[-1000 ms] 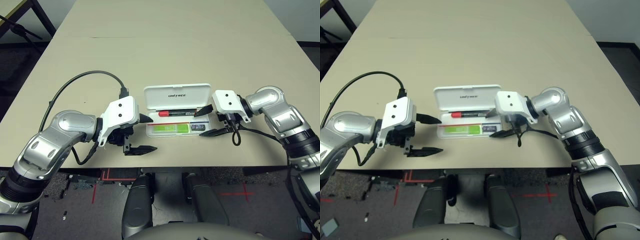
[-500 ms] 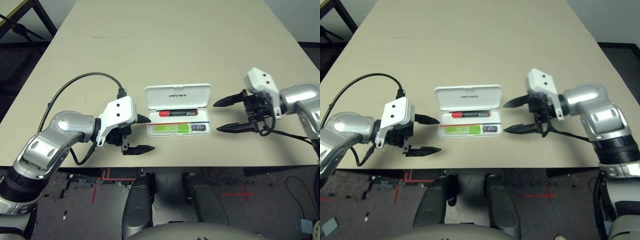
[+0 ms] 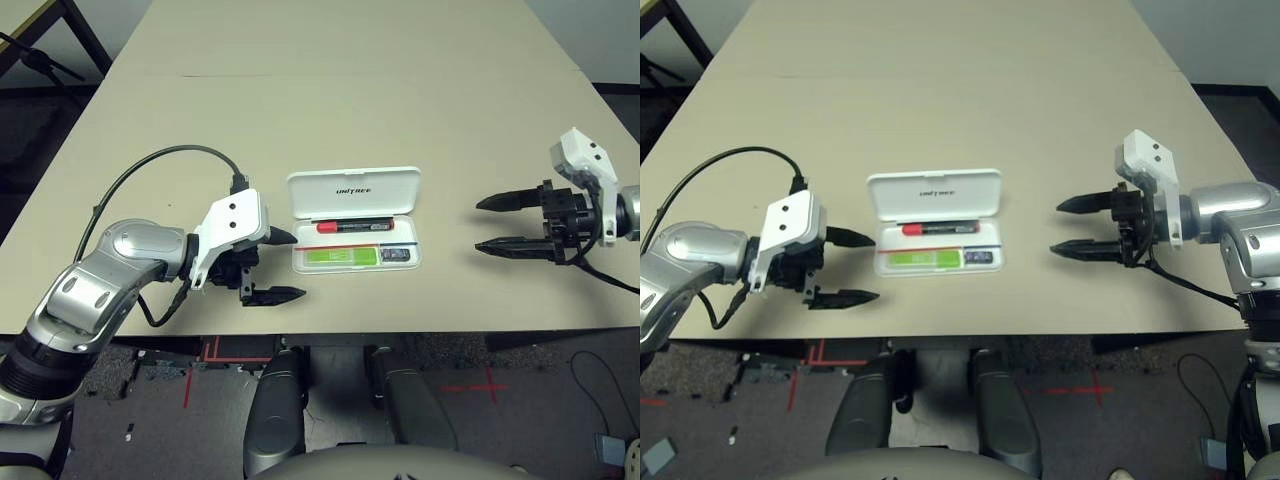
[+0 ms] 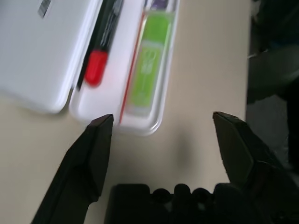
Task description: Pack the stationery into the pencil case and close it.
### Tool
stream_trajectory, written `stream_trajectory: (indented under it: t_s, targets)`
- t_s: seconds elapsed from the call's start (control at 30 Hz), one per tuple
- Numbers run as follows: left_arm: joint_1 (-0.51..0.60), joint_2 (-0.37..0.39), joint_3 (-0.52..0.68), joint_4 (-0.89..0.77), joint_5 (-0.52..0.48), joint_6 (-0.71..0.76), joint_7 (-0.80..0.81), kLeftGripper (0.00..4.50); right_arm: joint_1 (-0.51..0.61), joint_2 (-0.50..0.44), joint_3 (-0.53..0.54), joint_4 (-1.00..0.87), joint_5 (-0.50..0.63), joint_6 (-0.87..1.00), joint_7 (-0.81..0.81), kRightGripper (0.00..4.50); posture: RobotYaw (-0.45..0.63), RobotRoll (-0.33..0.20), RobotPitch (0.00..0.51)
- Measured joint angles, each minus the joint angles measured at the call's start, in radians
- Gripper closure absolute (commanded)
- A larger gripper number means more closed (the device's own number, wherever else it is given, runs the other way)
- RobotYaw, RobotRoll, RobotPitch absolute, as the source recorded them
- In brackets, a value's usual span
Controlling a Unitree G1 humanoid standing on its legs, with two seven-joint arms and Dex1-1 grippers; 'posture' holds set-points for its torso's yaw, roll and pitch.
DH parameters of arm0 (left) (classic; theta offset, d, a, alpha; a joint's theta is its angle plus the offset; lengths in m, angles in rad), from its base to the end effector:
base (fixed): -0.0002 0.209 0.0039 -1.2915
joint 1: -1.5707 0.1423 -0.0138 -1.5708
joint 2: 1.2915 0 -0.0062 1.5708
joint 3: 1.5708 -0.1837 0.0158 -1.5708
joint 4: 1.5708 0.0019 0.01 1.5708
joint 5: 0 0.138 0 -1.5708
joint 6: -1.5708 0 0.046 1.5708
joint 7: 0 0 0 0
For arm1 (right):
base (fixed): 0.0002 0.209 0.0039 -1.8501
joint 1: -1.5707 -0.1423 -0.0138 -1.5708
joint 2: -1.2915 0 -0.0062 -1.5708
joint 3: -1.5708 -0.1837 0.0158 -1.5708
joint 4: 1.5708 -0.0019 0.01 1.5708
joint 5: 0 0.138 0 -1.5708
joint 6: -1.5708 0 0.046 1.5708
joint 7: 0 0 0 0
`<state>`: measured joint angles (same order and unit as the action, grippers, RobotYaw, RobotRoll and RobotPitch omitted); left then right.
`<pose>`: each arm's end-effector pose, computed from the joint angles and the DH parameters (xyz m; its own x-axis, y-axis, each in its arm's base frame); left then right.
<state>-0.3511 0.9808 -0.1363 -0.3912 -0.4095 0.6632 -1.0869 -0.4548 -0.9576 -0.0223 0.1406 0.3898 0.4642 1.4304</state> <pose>0.2308 0.2292 0.1978 0.3195 -0.7428 -0.5884 0.9475 0.2606 0.1854 0.2600 -0.3090 0.2009 0.3261 0.8148 -0.4793 -0.9350 0.3529 -0.0361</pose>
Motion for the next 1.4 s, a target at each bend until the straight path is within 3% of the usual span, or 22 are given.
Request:
stream_trajectory:
  t_s: [0.3,0.67,1.03,1.4]
  targets:
    - [-0.107,0.012,-0.036,0.24,0.216,-0.069,0.068,4.48,0.002,0.002,0.001,0.0,0.0,-0.014,-0.002,0.0,0.01,0.0,0.196]
    - [-0.319,-0.142,-0.073,0.561,0.417,-0.238,0.208,4.48,0.002,0.001,0.003,-0.001,0.003,-0.018,0.003,0.0,0.0,0.0,0.187]
    - [-0.346,-0.368,-0.053,0.692,0.369,-0.319,0.202,4.48,0.011,0.001,0.004,-0.005,0.003,-0.024,0.002,0.0,-0.02,0.0,0.183]
    - [-0.35,-0.456,-0.03,0.684,0.326,-0.324,0.179,4.48,0.031,0.001,0.004,-0.016,0.003,-0.04,0.001,0.0,-0.01,0.0,0.188]
